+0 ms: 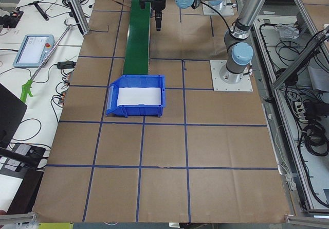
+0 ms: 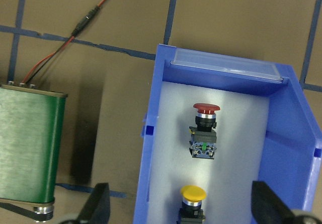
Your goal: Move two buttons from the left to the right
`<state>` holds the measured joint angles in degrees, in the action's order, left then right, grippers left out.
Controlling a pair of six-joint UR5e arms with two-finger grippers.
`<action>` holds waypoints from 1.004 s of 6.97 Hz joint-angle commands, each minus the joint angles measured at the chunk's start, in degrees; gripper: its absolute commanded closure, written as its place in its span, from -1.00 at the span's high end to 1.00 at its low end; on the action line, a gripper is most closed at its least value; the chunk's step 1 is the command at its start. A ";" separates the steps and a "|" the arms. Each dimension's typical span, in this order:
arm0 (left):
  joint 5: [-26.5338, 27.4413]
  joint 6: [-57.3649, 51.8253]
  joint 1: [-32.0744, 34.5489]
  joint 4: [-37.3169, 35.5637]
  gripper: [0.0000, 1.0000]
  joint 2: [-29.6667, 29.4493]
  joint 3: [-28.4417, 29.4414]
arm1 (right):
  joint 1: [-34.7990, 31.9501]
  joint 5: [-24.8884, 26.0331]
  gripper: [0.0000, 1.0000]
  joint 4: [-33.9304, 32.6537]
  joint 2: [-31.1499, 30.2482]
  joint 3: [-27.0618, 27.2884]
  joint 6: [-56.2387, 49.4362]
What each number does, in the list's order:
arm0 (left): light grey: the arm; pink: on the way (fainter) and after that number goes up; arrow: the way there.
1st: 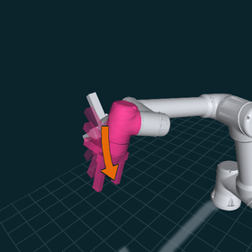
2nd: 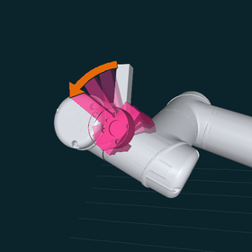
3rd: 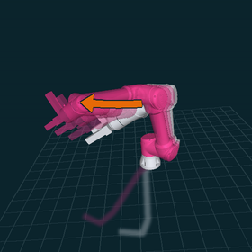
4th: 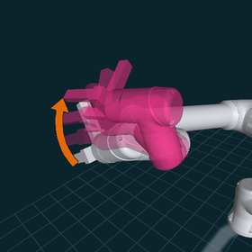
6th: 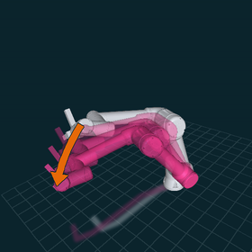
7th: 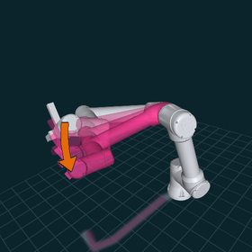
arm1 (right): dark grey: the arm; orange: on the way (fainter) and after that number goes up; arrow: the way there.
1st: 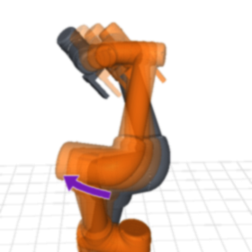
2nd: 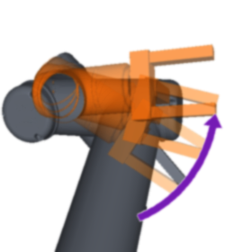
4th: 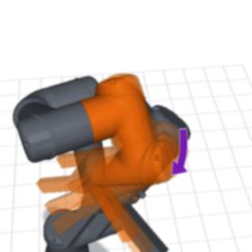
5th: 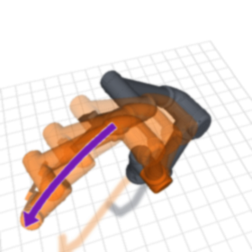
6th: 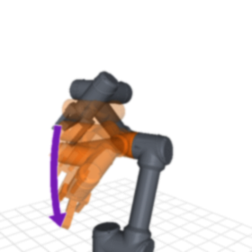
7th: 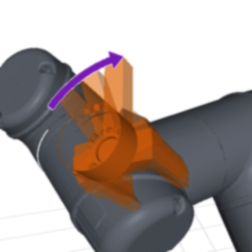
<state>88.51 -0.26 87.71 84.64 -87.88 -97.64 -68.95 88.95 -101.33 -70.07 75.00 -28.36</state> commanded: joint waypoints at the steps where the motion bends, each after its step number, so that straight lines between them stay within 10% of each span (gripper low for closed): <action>1: 0.00 0.00 0.00 0.00 1.00 -0.01 0.00 | -5.73 -0.09 0.99 7.77 -5.85 1.63 15.21; 7: 0.18 -0.09 0.00 0.00 1.00 0.25 -0.09 | -17.89 0.44 0.99 9.12 -24.68 17.98 32.40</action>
<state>88.68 -0.28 87.71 84.64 -87.83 -97.55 -86.37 89.47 -92.74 -92.99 91.53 3.76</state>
